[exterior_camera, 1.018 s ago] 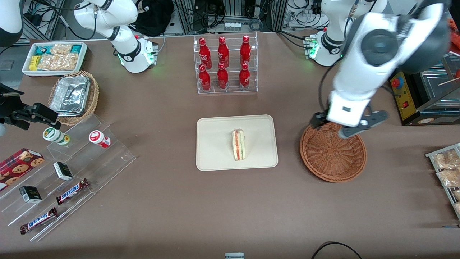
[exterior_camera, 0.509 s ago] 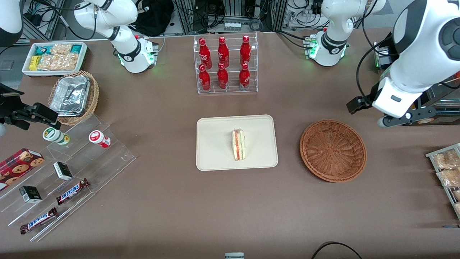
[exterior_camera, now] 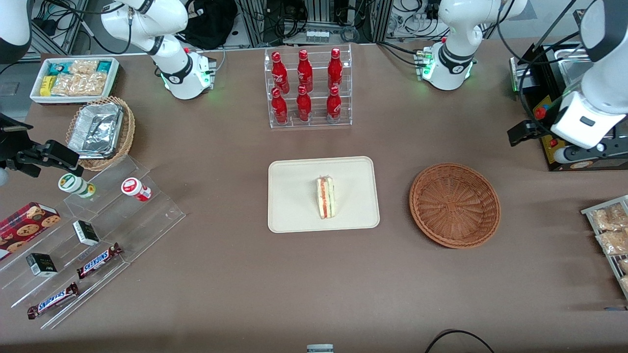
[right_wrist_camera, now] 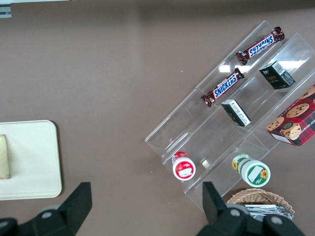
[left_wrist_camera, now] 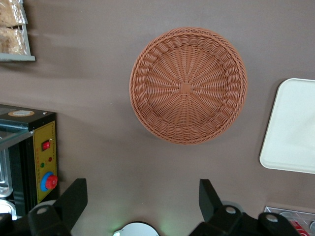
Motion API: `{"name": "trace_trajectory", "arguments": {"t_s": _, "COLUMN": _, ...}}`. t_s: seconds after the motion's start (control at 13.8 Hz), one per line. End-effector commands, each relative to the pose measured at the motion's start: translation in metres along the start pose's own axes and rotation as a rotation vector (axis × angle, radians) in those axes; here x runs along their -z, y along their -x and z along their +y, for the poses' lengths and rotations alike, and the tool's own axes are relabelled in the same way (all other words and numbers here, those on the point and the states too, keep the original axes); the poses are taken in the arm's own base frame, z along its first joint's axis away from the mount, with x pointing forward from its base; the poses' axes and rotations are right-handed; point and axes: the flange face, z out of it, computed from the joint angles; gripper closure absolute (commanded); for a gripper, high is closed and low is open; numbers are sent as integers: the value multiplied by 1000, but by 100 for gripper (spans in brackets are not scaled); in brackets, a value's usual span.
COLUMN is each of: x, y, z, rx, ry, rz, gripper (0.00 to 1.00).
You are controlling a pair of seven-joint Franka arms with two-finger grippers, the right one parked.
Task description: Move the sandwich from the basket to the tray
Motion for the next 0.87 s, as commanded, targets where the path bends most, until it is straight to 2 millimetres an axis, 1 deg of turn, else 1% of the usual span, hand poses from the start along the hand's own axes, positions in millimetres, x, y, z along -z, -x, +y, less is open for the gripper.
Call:
{"name": "trace_trajectory", "arguments": {"t_s": 0.0, "x": 17, "y": -12, "z": -4, "rx": -21, "ry": 27, "rz": 33, "gripper": 0}}
{"name": "trace_trajectory", "arguments": {"t_s": 0.15, "x": 25, "y": -14, "z": -7, "rx": -13, "ry": 32, "rz": 48, "gripper": 0}}
{"name": "trace_trajectory", "arguments": {"t_s": 0.29, "x": 28, "y": -10, "z": -8, "rx": -26, "ry": 21, "rz": 41, "gripper": 0}}
{"name": "trace_trajectory", "arguments": {"t_s": 0.36, "x": 31, "y": -10, "z": -8, "rx": -61, "ry": 28, "rz": 51, "gripper": 0}}
{"name": "trace_trajectory", "arguments": {"t_s": 0.58, "x": 32, "y": -9, "z": -15, "rx": -84, "ry": 26, "rz": 48, "gripper": 0}}
{"name": "trace_trajectory", "arguments": {"t_s": 0.8, "x": 45, "y": -10, "z": -18, "rx": -79, "ry": 20, "rz": 64, "gripper": 0}}
